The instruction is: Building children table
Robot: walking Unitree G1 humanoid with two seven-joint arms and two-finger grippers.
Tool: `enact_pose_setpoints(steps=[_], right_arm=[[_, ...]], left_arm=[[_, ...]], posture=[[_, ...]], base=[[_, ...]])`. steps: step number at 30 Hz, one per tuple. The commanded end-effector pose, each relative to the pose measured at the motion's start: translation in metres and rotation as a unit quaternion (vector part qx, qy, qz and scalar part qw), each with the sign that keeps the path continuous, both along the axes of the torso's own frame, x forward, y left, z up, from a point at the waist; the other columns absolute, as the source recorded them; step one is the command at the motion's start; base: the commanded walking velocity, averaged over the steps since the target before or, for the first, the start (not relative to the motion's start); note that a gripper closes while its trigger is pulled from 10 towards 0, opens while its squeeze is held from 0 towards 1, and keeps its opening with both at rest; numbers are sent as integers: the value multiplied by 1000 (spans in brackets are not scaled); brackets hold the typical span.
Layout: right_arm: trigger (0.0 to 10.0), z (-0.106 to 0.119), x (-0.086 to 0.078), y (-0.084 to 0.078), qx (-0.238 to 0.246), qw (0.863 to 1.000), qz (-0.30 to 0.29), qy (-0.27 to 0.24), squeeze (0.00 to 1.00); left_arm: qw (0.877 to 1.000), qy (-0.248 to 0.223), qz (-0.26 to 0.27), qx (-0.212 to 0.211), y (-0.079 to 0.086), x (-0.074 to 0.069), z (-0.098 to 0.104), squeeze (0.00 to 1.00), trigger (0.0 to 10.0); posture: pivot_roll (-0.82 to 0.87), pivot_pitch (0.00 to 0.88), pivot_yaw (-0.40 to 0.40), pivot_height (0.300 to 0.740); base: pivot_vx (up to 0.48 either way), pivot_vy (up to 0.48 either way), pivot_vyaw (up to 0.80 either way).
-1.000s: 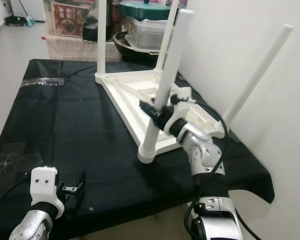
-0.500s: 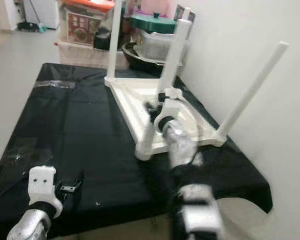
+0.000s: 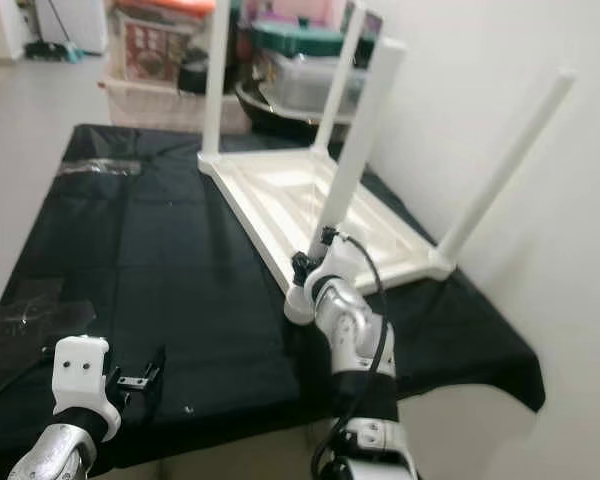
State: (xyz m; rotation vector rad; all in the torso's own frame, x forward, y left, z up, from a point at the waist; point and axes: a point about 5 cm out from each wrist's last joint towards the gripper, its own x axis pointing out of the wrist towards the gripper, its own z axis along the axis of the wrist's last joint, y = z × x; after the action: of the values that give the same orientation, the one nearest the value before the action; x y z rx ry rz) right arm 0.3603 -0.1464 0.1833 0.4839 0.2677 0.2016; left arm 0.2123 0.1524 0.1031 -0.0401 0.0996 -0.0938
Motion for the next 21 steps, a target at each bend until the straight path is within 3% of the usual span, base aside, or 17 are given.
enact_pose_setpoints(steps=[1, 3, 6, 8, 9, 10, 12, 14, 15, 16, 17, 18, 19, 21], right_arm=[[10000, 35, 1, 4, 46, 993, 73, -84, 0], [10000, 44, -1, -2, 54, 979, 142, -137, 0], [10000, 45, -2, -5, 50, 973, 164, -153, 0], [10000, 32, 3, -2, 24, 967, 202, -154, 0], [2510, 24, 4, 2, 19, 965, 214, -148, 0], [0, 12, 5, 8, 13, 966, 225, -127, 0], [0, 5, 5, 11, 11, 966, 233, -112, 0], [0, -26, 3, 20, -48, 969, 242, -32, 0], [0, -26, 3, 20, -48, 969, 242, -32, 0], [0, -35, 3, 20, -78, 968, 238, -8, 0], [0, -49, 11, 5, -155, 980, 114, 49, 0], [0, -49, 11, 5, -155, 980, 114, 49, 0], [0, -66, 12, -29, -221, 958, -122, 135, 0], [0, -66, 12, -29, -221, 958, -122, 135, 0]], left_arm=[[1000, 6, -5, -9, -2, 0, -2, 0, 10000], [1000, 8, -14, -10, -7, 0, -3, 0, 10000], [1000, 8, -17, -11, -9, 0, -3, 0, 10000], [1000, 6, -17, -13, -11, 2, -3, 0, 10000], [1000, 4, -15, -13, -11, 3, -2, 0, 10000], [1000, 2, -14, -13, -11, 4, -1, 0, 10000], [1000, 1, -13, -13, -11, 4, 0, 0, 10000], [1000, 0, -6, -12, -8, 3, -1, 0, 10000], [1000, 0, -6, -12, -8, 3, -1, 0, 10000], [1000, 0, -4, -12, -7, 3, -1, 0, 10000], [1000, 0, -3, -11, -6, 3, -1, 0, 10000], [1000, 0, -3, -11, -6, 3, -1, 0, 10000], [1000, 3, -6, -10, -7, 1, -2, 0, 10000], [1000, 3, -6, -10, -7, 1, -2, 0, 10000]], posture=[[153, 0, -152, 740], [156, 0, -148, 740], [157, 0, -149, 740], [162, 0, -158, 740], [175, 0, -168, 740], [186, 0, -176, 740], [186, 0, -176, 740], [190, 0, -183, 740], [190, 0, -183, 740], [190, 0, -183, 740], [175, 0, -176, 740], [175, 0, -176, 740], [163, 0, -170, 740], [163, 0, -170, 740]], base=[[0, 0, 0], [0, 0, 0], [0, 0, 0], [0, 0, 0], [0, 0, 0], [0, 0, 0], [0, 0, 0], [0, 0, 0], [0, 0, 0], [0, 0, 0], [0, 0, 0], [0, 0, 0], [0, 0, 0], [0, 0, 0]])
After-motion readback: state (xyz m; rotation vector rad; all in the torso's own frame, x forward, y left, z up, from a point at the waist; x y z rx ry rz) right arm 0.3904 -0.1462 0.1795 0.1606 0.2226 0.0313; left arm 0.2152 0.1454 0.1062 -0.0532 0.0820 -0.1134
